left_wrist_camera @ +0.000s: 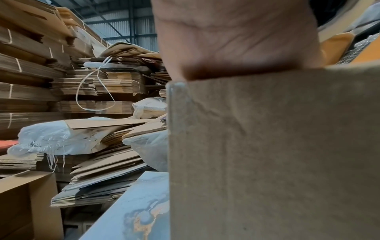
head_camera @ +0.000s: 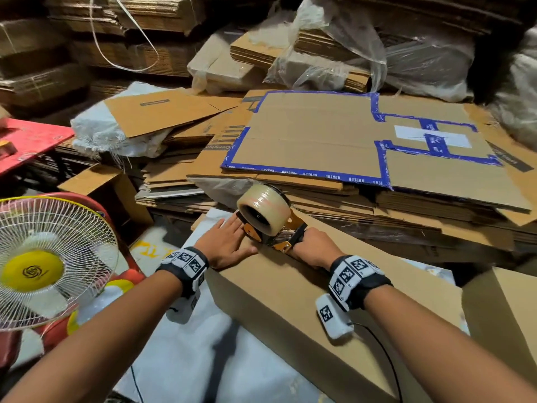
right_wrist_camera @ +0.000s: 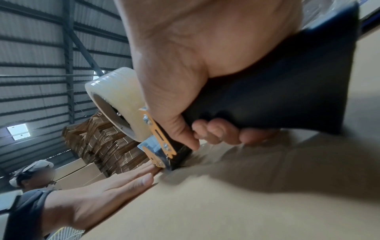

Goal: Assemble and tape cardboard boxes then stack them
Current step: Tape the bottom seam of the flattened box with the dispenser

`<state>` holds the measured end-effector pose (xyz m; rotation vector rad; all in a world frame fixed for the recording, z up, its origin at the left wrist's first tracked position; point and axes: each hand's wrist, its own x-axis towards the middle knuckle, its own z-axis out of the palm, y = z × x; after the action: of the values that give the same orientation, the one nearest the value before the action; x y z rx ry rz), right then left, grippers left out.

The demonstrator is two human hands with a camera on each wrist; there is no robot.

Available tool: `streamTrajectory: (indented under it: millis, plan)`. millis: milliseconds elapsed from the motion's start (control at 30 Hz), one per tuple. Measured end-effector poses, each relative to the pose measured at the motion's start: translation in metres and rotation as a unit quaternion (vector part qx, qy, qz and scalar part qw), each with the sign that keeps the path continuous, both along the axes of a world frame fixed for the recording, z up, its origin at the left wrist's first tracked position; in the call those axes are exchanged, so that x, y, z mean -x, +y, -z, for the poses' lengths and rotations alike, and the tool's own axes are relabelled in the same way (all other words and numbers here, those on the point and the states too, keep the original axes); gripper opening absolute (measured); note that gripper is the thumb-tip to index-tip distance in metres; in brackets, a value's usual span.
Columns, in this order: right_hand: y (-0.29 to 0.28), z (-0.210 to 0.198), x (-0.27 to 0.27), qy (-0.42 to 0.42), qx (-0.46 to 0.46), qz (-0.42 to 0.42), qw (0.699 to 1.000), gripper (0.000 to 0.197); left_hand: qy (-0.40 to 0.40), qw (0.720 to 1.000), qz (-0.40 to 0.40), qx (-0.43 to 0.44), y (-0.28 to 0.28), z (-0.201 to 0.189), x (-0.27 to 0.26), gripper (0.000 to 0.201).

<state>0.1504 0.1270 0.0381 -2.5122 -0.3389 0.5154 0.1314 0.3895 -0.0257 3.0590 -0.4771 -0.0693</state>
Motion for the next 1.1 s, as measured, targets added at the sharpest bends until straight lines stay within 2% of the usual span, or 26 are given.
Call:
streamTrajectory:
  millis: [133,267,367,500,633,800,967,1100]
  plan:
    - [-0.012,-0.004,0.002,0.010,0.003,0.003,1.000,0.021,0.003,1.000,-0.002,0.011,0.005,0.007,-0.004,0.096]
    - [-0.054,0.001,0.013,0.016,0.044,0.027,0.999,0.009,0.033,0.999,-0.015,-0.024,0.003,0.007,-0.004,0.101]
    - [-0.072,0.002,0.023,0.015,0.044,0.041,0.998,0.016,0.036,0.999,-0.016,-0.035,-0.006,0.003,0.002,0.101]
    - [-0.068,-0.005,0.027,0.005,0.053,0.041,0.998,0.017,0.035,0.997,0.053,-0.042,-0.034,0.007,0.009,0.101]
    - [-0.066,-0.012,0.028,0.001,0.060,0.038,0.997,0.016,0.011,0.995,0.101,0.007,-0.050,0.019,0.006,0.100]
    - [-0.072,-0.011,0.031,0.018,0.038,0.032,0.999,0.016,0.003,0.995,0.100,0.023,-0.049,0.019,0.007,0.099]
    - [-0.109,-0.004,0.039,0.042,0.043,0.050,0.997,0.017,0.051,0.996,0.064,-0.029,-0.053,0.013,0.010,0.100]
    - [-0.136,-0.001,0.051,0.058,0.027,0.069,0.996,0.019,0.054,0.996,0.050,-0.041,-0.060,0.006,0.016,0.104]
